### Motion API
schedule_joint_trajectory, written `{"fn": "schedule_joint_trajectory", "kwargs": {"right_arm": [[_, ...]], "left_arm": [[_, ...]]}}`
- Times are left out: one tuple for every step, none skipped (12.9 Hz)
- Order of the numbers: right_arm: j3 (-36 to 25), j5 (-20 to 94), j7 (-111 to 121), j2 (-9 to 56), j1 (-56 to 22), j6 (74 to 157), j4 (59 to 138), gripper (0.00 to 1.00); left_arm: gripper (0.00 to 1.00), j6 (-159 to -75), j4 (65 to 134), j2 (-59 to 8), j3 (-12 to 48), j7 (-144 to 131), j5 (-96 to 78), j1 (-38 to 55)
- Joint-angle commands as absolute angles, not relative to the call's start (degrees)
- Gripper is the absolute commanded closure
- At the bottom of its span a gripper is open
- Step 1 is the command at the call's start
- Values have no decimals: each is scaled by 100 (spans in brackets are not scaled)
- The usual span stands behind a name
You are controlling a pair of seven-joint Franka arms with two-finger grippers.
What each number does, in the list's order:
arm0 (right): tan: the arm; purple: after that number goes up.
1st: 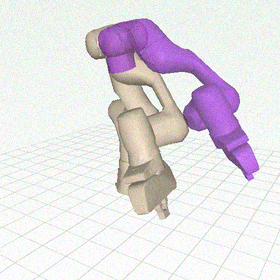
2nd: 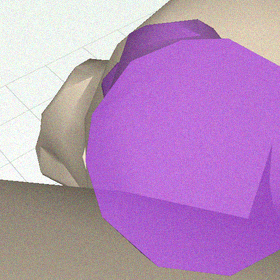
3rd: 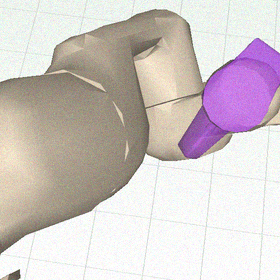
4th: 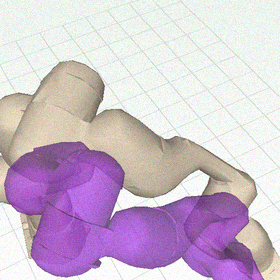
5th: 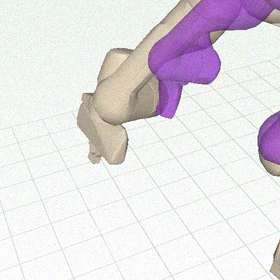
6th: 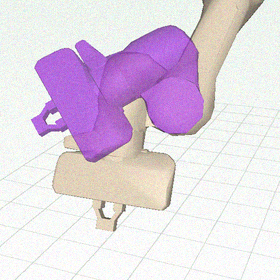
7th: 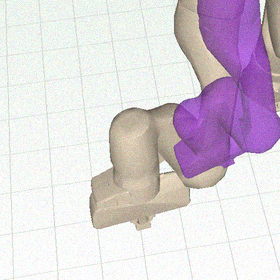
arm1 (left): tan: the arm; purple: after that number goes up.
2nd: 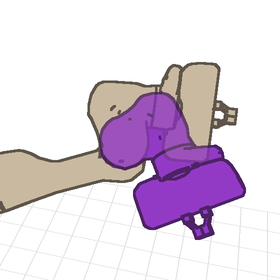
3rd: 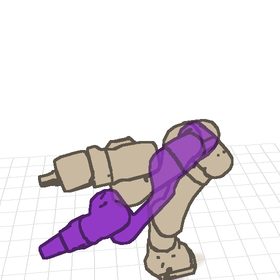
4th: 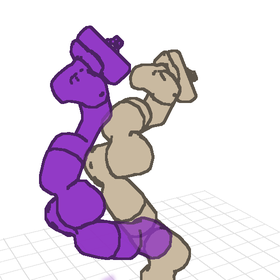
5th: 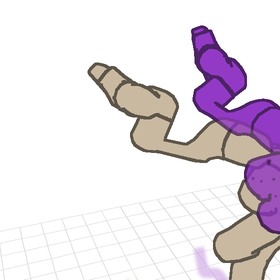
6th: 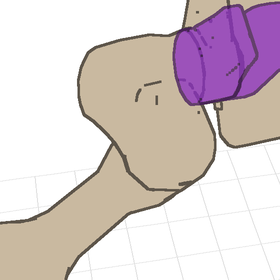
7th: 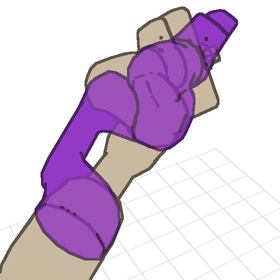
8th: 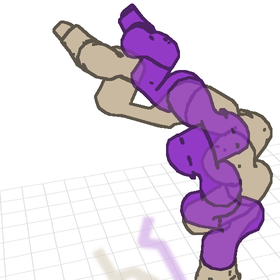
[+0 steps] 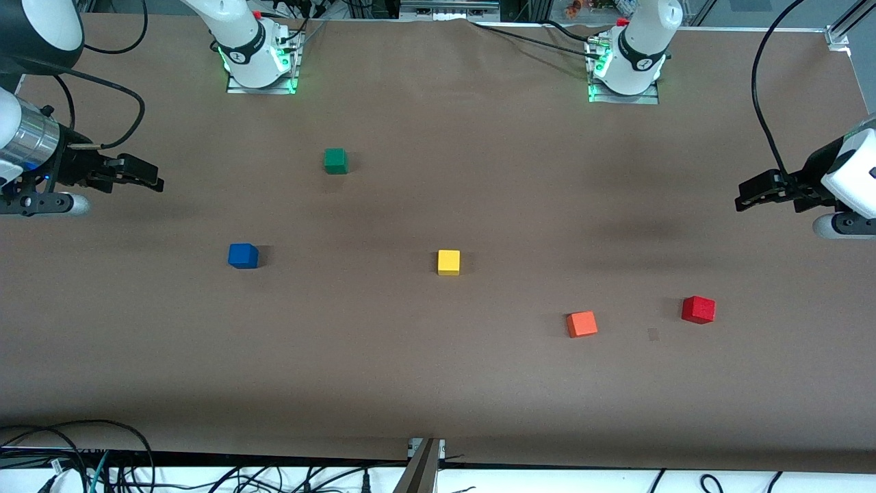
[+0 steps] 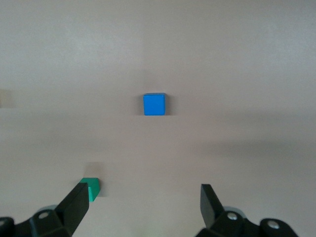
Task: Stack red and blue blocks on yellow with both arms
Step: 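Move the left gripper toward the red cube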
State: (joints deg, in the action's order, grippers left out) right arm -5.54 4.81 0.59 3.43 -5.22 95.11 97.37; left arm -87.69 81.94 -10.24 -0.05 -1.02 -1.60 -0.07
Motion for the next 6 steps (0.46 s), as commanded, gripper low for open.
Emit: {"fn": "schedule_joint_trajectory", "kwargs": {"right_arm": [[-571, 309, 105, 264, -457, 9509, 9756, 0], [-589, 212, 105, 272, -457, 9562, 9738, 0], [-580, 167, 105, 281, -492, 9650, 9669, 0], [-563, 158, 97, 299, -501, 9659, 9633, 0], [-563, 158, 97, 299, -501, 9650, 9607, 0], [-562, 158, 97, 290, -501, 9633, 9606, 0]], "left_arm": [[0, -8631, 8016, -1099, -9, -62, -176, -35], [0, -8640, 8016, -1099, -9, -70, -184, -35], [0, -8640, 8016, -1099, 0, -70, -185, -35], [0, -8657, 8016, -1160, -9, -70, -185, -44], [0, -8657, 8016, -1291, -17, -70, -185, -27], [0, -8657, 8024, -1370, -18, -53, -176, -26]]}}
